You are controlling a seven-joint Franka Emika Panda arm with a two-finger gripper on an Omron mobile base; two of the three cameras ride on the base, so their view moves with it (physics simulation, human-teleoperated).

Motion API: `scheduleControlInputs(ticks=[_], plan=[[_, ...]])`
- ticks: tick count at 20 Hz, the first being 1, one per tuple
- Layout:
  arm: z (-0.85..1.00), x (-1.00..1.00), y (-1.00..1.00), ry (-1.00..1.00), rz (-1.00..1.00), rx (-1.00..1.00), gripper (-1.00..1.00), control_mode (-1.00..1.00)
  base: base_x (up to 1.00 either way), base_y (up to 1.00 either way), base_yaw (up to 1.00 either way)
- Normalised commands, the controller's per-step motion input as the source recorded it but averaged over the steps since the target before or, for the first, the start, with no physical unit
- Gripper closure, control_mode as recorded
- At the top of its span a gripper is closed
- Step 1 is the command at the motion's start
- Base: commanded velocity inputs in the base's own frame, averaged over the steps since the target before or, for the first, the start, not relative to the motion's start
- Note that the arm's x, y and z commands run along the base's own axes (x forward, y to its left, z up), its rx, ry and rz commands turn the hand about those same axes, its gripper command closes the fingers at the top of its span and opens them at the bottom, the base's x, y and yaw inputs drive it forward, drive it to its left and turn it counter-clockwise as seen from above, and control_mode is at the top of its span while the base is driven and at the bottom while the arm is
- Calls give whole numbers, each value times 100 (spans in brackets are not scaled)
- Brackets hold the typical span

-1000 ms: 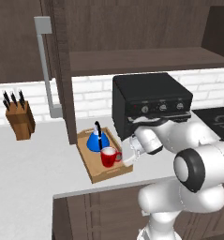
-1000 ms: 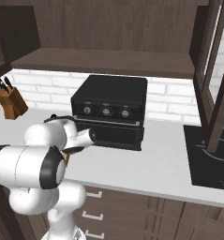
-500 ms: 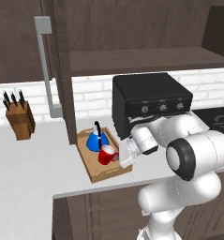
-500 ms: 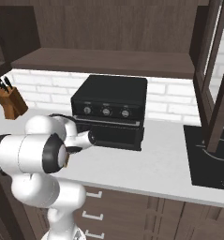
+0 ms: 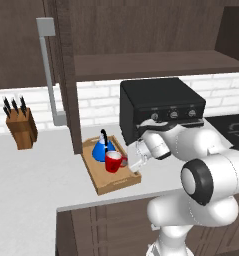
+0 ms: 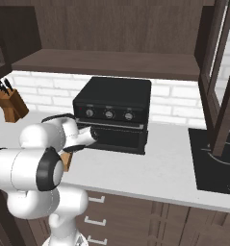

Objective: Pick the kettle from the counter and place it on the tray. Then pick the mug from the cabinet and place it on the tray. Then close the cabinet doors.

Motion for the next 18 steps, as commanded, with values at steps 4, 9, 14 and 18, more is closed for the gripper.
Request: scheduleControlInputs(ticks=[4,9,14,18], plan=[[-5,0,0,3,0,0,-100,-100,0,0,0],[-10,0,0,1,2,0,-100,-100,0,0,0],[-8,-5,-8,-5,9,1,-100,-100,0,0,0],[18,-17,-35,-21,9,3,-100,-100,0,0,0]])
